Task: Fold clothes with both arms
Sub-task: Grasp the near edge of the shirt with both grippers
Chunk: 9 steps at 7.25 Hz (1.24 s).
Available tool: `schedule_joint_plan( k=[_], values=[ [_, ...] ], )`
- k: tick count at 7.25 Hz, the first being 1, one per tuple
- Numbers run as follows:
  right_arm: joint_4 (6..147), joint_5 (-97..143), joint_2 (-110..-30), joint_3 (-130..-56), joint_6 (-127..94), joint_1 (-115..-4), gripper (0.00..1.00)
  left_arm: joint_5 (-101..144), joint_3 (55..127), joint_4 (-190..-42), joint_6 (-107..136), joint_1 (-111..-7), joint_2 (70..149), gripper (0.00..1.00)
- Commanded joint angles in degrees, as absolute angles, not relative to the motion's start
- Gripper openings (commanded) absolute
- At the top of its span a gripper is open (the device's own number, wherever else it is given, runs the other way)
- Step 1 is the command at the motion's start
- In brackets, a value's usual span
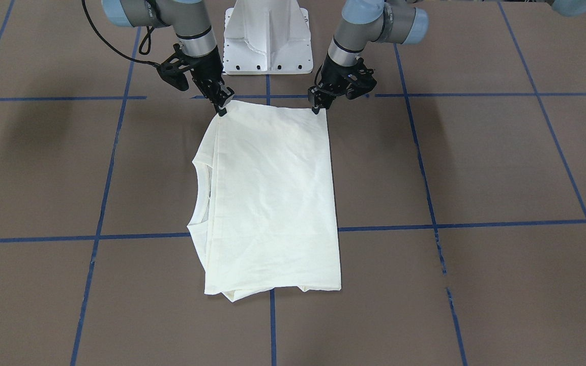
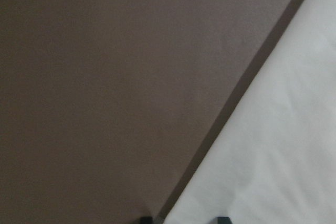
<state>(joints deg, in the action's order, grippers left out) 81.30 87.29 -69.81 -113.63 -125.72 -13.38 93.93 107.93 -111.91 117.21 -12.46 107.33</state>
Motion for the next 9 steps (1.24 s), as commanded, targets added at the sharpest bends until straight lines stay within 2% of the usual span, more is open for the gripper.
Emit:
schedule_joint_plan(
  k=[1, 5, 6, 8, 9],
  values=[
    [81.3, 87.3, -69.9, -113.7, -125.7, -13.4, 0.00, 93.7, 109.3, -111.8, 118.6, -12.4, 107.3, 0.00],
    [81.3, 87.3, -69.9, -113.7, -125.7, -13.5, 0.00, 91.6, 110.8, -111.7, 118.7, -12.0, 107.3, 0.00],
    [81.4, 87.3, -70.7, -114.5, -125.8, -13.5, 0.00, 91.6, 113.8, -111.5, 118.9, -11.1, 106.7, 0.00],
    [81.4, 87.5, -76.8, -123.4, -128.2, -12.1, 0.00, 91.3, 127.1, -109.8, 125.5, -4.8, 101.0, 0.00],
    [82.3, 87.6, -77.7, -126.6, -128.9, -12.1, 0.00, 91.0, 129.2, -108.5, 128.3, -3.6, 101.7, 0.00]
  ],
)
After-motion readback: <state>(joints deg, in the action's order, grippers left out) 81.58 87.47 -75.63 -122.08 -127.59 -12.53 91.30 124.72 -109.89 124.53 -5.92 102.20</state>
